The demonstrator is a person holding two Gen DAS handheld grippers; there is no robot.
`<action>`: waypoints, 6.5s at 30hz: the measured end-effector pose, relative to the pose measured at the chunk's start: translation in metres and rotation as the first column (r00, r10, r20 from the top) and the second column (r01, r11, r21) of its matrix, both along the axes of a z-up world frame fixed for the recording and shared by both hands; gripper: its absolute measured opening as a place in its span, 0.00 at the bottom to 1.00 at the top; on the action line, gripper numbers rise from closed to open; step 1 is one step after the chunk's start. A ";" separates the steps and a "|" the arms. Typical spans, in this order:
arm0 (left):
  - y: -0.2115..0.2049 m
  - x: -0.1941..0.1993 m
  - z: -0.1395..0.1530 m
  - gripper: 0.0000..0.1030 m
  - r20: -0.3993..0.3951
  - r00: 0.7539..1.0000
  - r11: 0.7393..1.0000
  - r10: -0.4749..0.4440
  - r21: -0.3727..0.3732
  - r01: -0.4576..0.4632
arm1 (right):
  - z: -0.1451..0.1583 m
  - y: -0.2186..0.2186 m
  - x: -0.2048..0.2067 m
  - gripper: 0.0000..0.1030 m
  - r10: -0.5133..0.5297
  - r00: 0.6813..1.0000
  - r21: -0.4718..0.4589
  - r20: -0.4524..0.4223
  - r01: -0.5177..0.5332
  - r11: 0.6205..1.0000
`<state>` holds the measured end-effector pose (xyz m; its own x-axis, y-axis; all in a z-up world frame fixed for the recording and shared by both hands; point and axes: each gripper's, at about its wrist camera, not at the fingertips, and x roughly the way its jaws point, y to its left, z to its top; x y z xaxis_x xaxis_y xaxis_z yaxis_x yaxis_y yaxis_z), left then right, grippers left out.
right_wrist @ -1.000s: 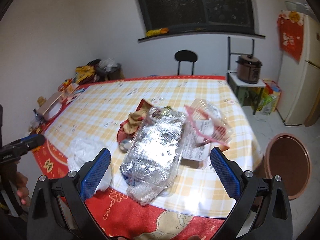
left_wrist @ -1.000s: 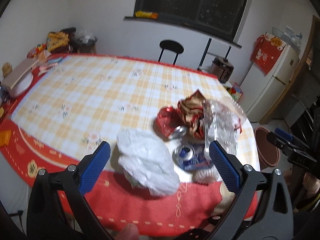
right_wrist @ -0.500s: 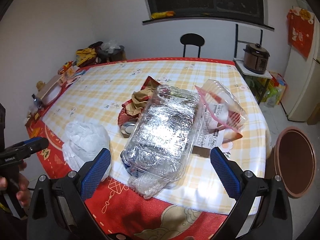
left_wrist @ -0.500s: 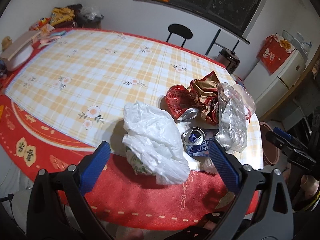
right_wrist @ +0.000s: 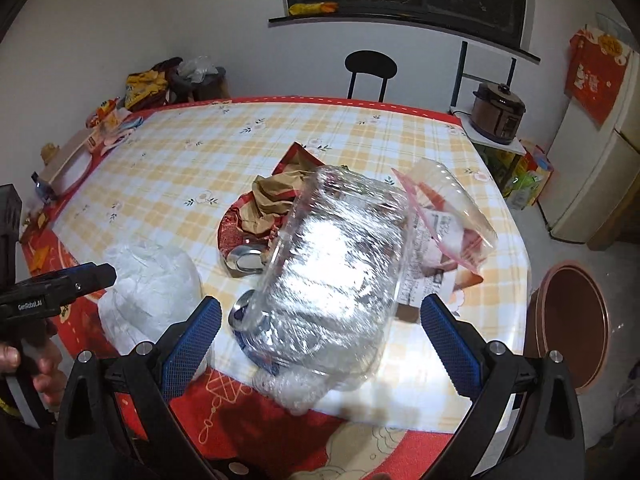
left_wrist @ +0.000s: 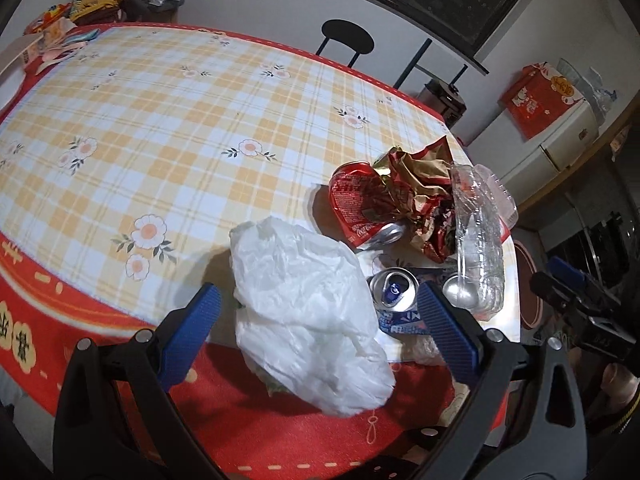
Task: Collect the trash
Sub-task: 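Move the right tool toward the clear plastic container and close on it, then lift the clear container with the right tool while the left tool grasps the white plastic bag, then carry the white bag to the brown bin and open the left tool, then carry the clear container over the brown bin and open the right tool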
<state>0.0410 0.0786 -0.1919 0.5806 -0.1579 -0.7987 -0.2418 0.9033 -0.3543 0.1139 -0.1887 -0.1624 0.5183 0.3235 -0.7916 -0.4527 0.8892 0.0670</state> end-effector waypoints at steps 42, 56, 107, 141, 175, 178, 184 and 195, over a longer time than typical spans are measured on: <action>0.021 0.030 -0.039 0.94 -0.060 0.990 0.990 -0.124 -0.078 0.119 | -0.067 0.047 0.050 0.82 -0.180 0.980 -0.257 -0.091 0.151 0.955; 0.018 0.030 -0.042 0.94 -0.072 0.990 0.989 -0.124 -0.091 0.117 | -0.027 0.011 0.037 0.50 -0.188 0.979 -0.046 -0.075 0.185 0.982; 0.029 0.040 0.053 0.47 0.193 0.968 0.978 -0.163 -0.096 0.184 | 0.034 -0.059 -0.007 0.40 -0.290 0.956 0.166 0.046 0.279 0.946; -0.360 0.149 0.092 0.47 0.175 0.885 0.901 -0.432 0.038 0.433 | 0.028 -0.389 0.025 0.40 -0.419 0.906 0.380 0.049 0.371 0.847; -0.506 0.249 0.037 0.91 0.143 0.843 0.851 -0.519 -0.002 0.525 | -0.022 -0.502 0.035 0.40 -0.539 0.841 0.367 -0.050 0.517 0.773; -0.472 0.231 0.049 0.92 0.164 0.870 0.884 -0.465 0.045 0.465 | -0.029 -0.495 0.047 0.40 -0.519 0.853 0.366 -0.065 0.504 0.782; -0.400 0.191 0.075 0.94 0.202 0.929 0.947 -0.309 0.153 0.282 | -0.046 -0.480 0.069 0.40 -0.486 0.867 0.359 -0.113 0.492 0.793; -0.286 0.131 0.090 0.94 0.187 0.982 0.982 -0.031 0.191 -0.005 | -0.059 -0.456 0.100 0.41 -0.463 0.872 0.341 -0.159 0.489 0.803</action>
